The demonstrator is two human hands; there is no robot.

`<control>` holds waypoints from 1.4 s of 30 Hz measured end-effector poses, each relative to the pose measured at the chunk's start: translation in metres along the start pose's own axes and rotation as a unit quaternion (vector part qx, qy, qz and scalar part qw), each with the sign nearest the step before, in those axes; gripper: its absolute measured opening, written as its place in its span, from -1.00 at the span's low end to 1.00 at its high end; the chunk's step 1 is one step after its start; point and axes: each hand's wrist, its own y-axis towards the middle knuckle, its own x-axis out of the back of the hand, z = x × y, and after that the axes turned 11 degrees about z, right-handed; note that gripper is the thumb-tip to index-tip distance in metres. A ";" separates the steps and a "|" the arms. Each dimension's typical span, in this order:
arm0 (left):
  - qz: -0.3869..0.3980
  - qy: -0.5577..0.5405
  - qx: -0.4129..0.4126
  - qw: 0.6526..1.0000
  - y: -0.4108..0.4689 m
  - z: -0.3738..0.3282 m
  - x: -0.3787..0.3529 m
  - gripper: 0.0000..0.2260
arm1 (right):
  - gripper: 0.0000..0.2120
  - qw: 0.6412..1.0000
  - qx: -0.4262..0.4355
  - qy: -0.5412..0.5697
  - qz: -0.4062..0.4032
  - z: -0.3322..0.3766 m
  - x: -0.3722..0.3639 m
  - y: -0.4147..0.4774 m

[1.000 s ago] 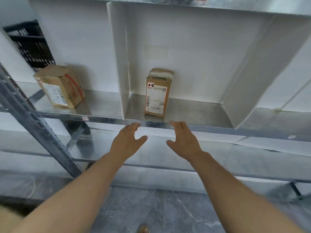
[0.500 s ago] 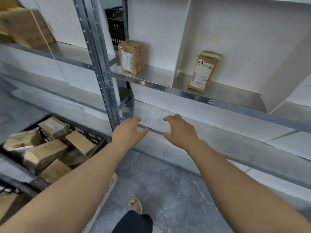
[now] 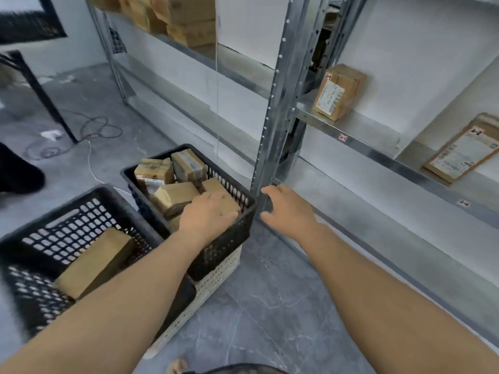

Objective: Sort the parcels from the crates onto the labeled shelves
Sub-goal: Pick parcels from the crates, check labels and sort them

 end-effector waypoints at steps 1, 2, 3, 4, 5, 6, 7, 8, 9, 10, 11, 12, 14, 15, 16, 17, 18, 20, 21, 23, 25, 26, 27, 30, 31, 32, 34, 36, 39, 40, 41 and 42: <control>-0.003 -0.003 0.015 1.000 -0.004 0.019 0.007 -0.46 | -0.48 1.000 0.010 -0.007 0.004 0.019 -0.004 0.010; -0.007 -0.009 0.029 1.000 -0.008 0.038 0.014 -0.46 | -0.48 1.000 0.020 -0.013 0.011 0.038 -0.008 0.021; -0.010 -0.016 0.044 0.999 -0.011 0.056 0.020 -0.46 | -0.49 0.999 0.030 -0.018 0.019 0.056 -0.013 0.030; -0.006 -0.018 0.061 0.998 -0.016 0.073 0.027 -0.46 | -0.49 0.998 0.041 -0.023 0.029 0.074 -0.018 0.039; -0.003 -0.021 0.072 0.997 -0.019 0.090 0.032 -0.47 | -0.50 0.997 0.054 -0.030 0.037 0.091 -0.022 0.047; -0.003 -0.022 0.081 0.996 -0.024 0.105 0.036 -0.47 | -0.50 0.996 0.067 -0.036 0.044 0.107 -0.027 0.055; -0.009 -0.027 0.088 0.996 -0.028 0.120 0.040 -0.48 | -0.49 0.995 0.080 -0.041 0.051 0.122 -0.032 0.062; -0.012 -0.028 0.102 0.994 -0.033 0.135 0.044 -0.47 | -0.49 0.993 0.091 -0.044 0.058 0.137 -0.036 0.070; -0.014 -0.029 0.112 0.993 -0.037 0.148 0.046 -0.47 | -0.48 0.992 0.100 -0.047 0.061 0.149 -0.040 0.075; -0.015 -0.033 0.127 0.991 -0.043 0.162 0.050 -0.47 | -0.49 0.990 0.109 -0.053 0.068 0.163 -0.045 0.082; -0.014 -0.045 0.140 0.989 -0.046 0.179 0.051 -0.46 | -0.49 0.988 0.118 -0.059 0.076 0.176 -0.050 0.088; -0.008 -0.050 0.155 0.987 -0.049 0.195 0.051 -0.44 | -0.49 0.986 0.126 -0.063 0.086 0.189 -0.055 0.092; 0.008 -0.067 0.181 0.981 -0.050 0.236 0.045 -0.36 | -0.49 0.982 0.140 -0.062 0.108 0.215 -0.065 0.102; 0.008 -0.083 0.201 0.976 -0.051 0.253 0.043 -0.38 | -0.50 0.980 0.148 -0.063 0.116 0.227 -0.071 0.106; 0.005 -0.105 0.223 0.969 -0.056 0.264 0.046 -0.45 | -0.50 0.978 0.157 -0.066 0.123 0.237 -0.076 0.110; -0.004 -0.112 0.241 0.964 -0.064 0.269 0.051 -0.52 | -0.50 0.975 0.165 -0.069 0.129 0.247 -0.081 0.114; -0.015 -0.116 0.251 0.961 -0.071 0.272 0.054 -0.54 | -0.51 0.972 0.173 -0.073 0.138 0.255 -0.087 0.118; -0.030 -0.117 0.275 0.954 -0.083 0.281 0.053 -0.48 | -0.50 0.966 0.191 -0.083 0.156 0.267 -0.099 0.127; -0.033 -0.129 0.291 0.947 -0.085 0.288 0.049 -0.47 | -0.50 0.962 0.198 -0.089 0.166 0.272 -0.104 0.132; -0.029 -0.156 0.322 0.933 -0.088 0.301 0.039 -0.46 | -0.50 0.955 0.207 -0.097 0.187 0.278 -0.117 0.144; -0.029 -0.174 0.353 0.919 -0.088 0.313 0.028 -0.46 | -0.50 0.948 0.223 -0.094 0.207 0.282 -0.132 0.159; -0.028 -0.176 0.365 0.914 -0.087 0.320 0.023 -0.46 | -0.50 0.944 0.229 -0.094 0.217 0.283 -0.141 0.168; -0.029 -0.179 0.378 0.908 -0.086 0.326 0.018 -0.46 | -0.50 0.941 0.234 -0.095 0.226 0.285 -0.151 0.178; -0.029 -0.197 0.420 0.885 -0.081 0.348 0.000 -0.44 | -0.50 0.930 0.245 -0.096 0.256 0.289 -0.185 0.208; -0.032 -0.202 0.432 0.878 -0.078 0.357 -0.007 -0.44 | -0.50 0.926 0.248 -0.096 0.266 0.291 -0.197 0.218; -0.032 -0.204 0.442 0.873 -0.074 0.366 -0.014 -0.43 | -0.50 0.923 0.249 -0.098 0.277 0.293 -0.209 0.228; -0.027 -0.209 0.461 0.862 -0.064 0.383 -0.030 -0.40 | -0.49 0.917 0.250 -0.103 0.295 0.296 -0.233 0.246; -0.018 -0.224 0.478 0.849 -0.053 0.401 -0.046 -0.38 | -0.50 0.913 0.248 -0.106 0.306 0.300 -0.257 0.263; -0.025 -0.255 0.490 0.834 -0.033 0.430 -0.070 -0.38 | -0.54 0.912 0.240 -0.116 0.313 0.308 -0.291 0.289; -0.029 -0.264 0.492 0.829 -0.026 0.439 -0.078 -0.38 | -0.55 0.912 0.236 -0.118 0.313 0.311 -0.302 0.297; -0.031 -0.272 0.496 0.824 -0.019 0.448 -0.085 -0.37 | -0.56 0.914 0.231 -0.119 0.312 0.315 -0.312 0.306; -0.033 -0.279 0.501 0.819 -0.012 0.456 -0.092 -0.36 | -0.56 0.916 0.225 -0.121 0.308 0.318 -0.322 0.315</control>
